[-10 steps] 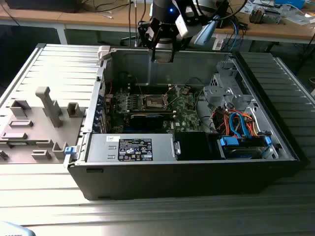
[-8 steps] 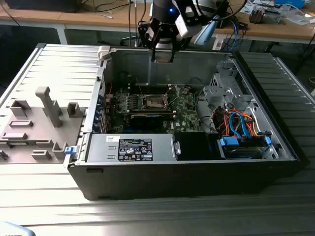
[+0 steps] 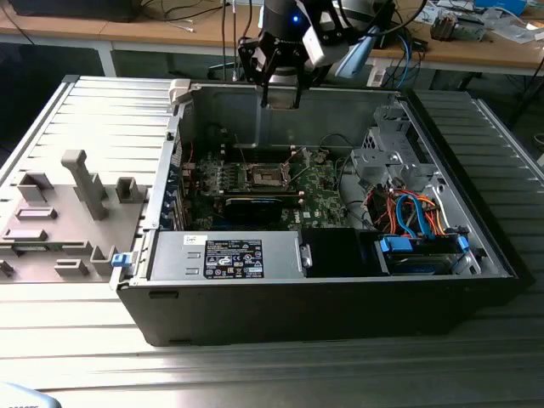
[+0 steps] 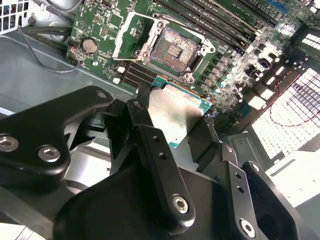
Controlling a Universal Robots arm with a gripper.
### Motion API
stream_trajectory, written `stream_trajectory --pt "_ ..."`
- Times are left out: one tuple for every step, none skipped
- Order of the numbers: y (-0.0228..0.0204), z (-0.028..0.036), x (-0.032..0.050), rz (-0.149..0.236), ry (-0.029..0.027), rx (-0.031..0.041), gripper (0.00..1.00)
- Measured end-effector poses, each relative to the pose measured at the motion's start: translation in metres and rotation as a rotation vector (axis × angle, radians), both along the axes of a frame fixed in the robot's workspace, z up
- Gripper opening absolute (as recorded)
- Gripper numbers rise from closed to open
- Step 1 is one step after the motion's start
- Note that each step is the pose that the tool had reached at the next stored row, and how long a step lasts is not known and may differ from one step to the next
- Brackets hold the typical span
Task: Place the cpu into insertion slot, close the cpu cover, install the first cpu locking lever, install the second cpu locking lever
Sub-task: 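Place the cpu into insertion slot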
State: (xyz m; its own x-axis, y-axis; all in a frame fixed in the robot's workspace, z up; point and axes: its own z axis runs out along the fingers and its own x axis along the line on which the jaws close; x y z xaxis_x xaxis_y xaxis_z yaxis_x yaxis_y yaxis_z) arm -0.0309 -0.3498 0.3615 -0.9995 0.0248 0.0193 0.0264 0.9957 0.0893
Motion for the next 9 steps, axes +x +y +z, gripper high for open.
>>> stream_trajectory --pt "0.0 -0.0002 0.0 0.0 0.0001 -0.0001 0.55" --pt "0.0 -0.0006 0.0 0.0 0.0001 -0.0001 0.55" --pt "0.0 -0.0008 0.0 0.0 0.0 -0.0001 0.55" --pt "0.0 -0.0011 0.0 0.0 0.0 0.0 0.55" --pt "0.0 -0.0012 0.0 0.0 0.0 -0.0001 0.55" --pt "0.0 -0.0014 0.0 0.0 0.0 -0.0001 0.55" --pt "0.0 -0.0016 0.0 0.0 0.0 -0.0001 0.55" --pt "0.0 -0.0017 0.0 0.0 0.0 -0.0001 0.55" --pt "0.0 -0.0022 0.0 0.0 0.0 -0.0001 0.55"
